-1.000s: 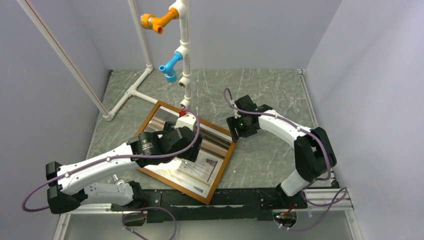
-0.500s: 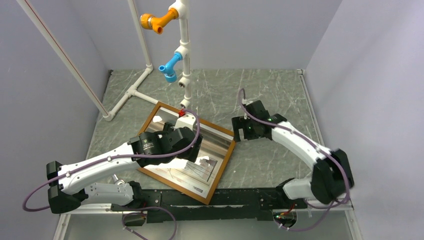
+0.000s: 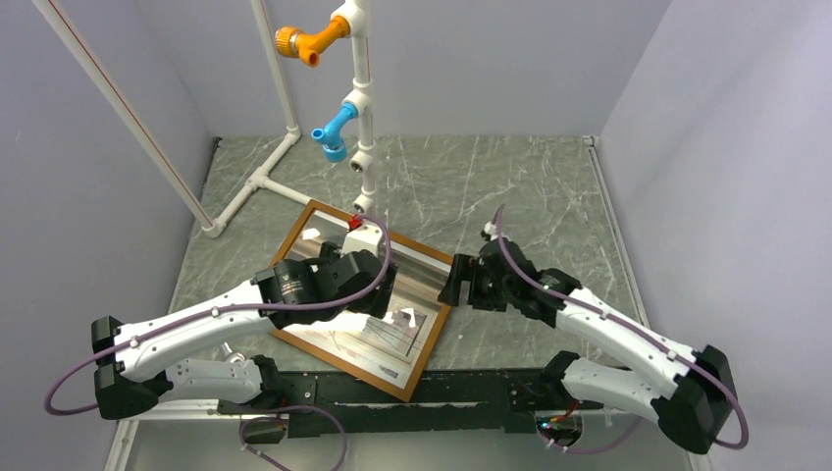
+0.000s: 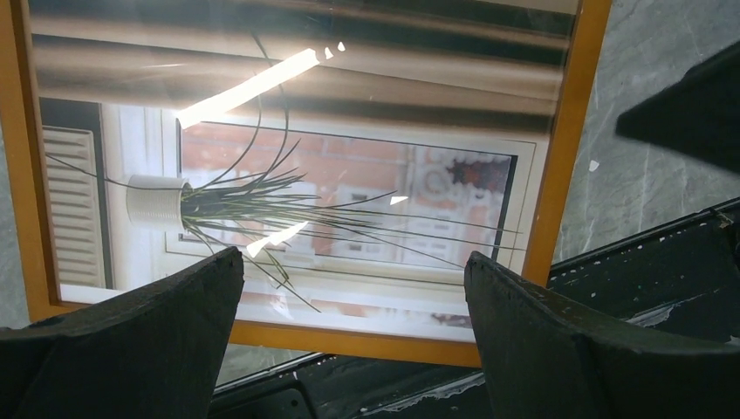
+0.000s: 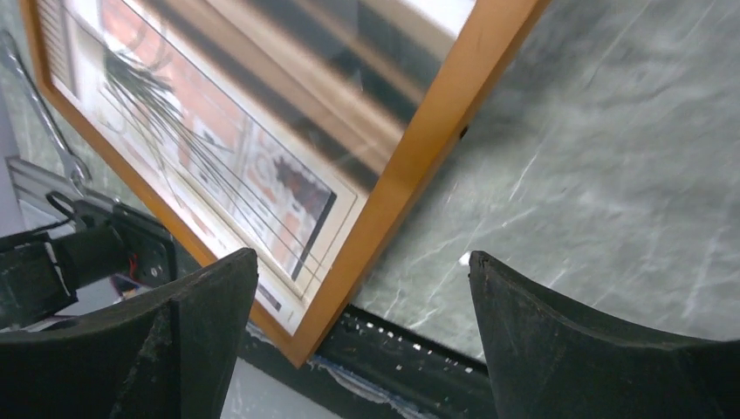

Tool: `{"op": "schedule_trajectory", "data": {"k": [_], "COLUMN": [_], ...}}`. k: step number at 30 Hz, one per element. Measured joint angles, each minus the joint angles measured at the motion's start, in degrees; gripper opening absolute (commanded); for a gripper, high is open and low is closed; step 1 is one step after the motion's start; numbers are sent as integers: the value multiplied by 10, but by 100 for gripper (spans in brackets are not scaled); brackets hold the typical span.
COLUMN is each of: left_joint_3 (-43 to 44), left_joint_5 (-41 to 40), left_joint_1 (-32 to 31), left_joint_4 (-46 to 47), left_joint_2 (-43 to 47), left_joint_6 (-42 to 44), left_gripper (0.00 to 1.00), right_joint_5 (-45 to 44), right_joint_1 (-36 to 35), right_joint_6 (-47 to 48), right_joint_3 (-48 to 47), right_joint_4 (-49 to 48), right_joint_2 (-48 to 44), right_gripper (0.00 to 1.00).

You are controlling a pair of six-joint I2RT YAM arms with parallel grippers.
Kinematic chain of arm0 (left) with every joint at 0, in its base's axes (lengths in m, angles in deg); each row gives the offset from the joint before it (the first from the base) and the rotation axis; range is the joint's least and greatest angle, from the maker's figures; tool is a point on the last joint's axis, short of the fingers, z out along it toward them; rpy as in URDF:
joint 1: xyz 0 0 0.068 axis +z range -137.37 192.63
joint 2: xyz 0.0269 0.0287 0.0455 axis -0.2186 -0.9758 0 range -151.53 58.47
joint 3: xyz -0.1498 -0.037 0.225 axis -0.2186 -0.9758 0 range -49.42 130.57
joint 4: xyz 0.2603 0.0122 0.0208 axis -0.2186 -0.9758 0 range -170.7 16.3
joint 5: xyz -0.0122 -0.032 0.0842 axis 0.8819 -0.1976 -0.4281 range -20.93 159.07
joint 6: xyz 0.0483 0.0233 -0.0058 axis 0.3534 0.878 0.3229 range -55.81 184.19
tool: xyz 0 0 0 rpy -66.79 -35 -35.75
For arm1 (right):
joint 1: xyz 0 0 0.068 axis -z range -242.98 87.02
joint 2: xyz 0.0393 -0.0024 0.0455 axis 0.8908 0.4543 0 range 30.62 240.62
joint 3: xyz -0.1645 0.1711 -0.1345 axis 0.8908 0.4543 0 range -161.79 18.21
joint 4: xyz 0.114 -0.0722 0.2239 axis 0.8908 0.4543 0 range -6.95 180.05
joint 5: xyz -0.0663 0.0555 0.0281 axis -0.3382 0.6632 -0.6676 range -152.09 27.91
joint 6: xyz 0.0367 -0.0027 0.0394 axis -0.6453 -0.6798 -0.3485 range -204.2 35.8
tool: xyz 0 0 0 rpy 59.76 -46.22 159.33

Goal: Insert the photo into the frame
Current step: Adjust the photo frame at the center of the board.

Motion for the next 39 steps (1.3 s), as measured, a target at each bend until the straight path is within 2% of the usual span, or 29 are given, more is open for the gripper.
{"op": "schedule_trajectory", "data": {"k": [5, 8, 12, 15, 18, 21, 24, 25, 31, 39], "left_joint_3": [-6, -8, -10, -16, -17, -18, -18, -18, -18, -19], "left_joint_5": [1, 1, 3, 3, 3, 3, 3, 3, 3, 3], "left_joint_1": [0, 0, 0, 0, 0, 0, 0, 0, 0, 1], "left_joint_4": [1, 1, 4, 6, 6, 6, 6, 5, 5, 6], "left_joint_2": [1, 4, 10, 16, 17, 19, 20, 21, 22, 18], "left_joint_6": [-12, -18, -26, -28, -28, -28, -28, -28, -28, -28], "left_gripper": [99, 100, 99, 99, 99, 99, 99, 99, 99, 99], "right_joint_5": [-16, -21, -21, -21, -26, -33, -51, -57, -70, -74], "right_joint_1": [-67, -87, -102, -103, -103, -103, -102, -100, -72, 49], "right_joint_6": [-84, -112, -137, -151, -160, -166, -169, -168, -115, 56], "right_joint_3": [38, 51, 54, 69, 82, 89, 92, 92, 80, 20], "right_joint_4": [-29, -43, -90, -133, -154, -163, -157, -151, -93, -5], "right_joint_2": [66, 113, 157, 160, 160, 157, 145, 140, 108, 112], "right_gripper": [85, 77, 58, 50, 34, 20, 3, 0, 0, 0]}}
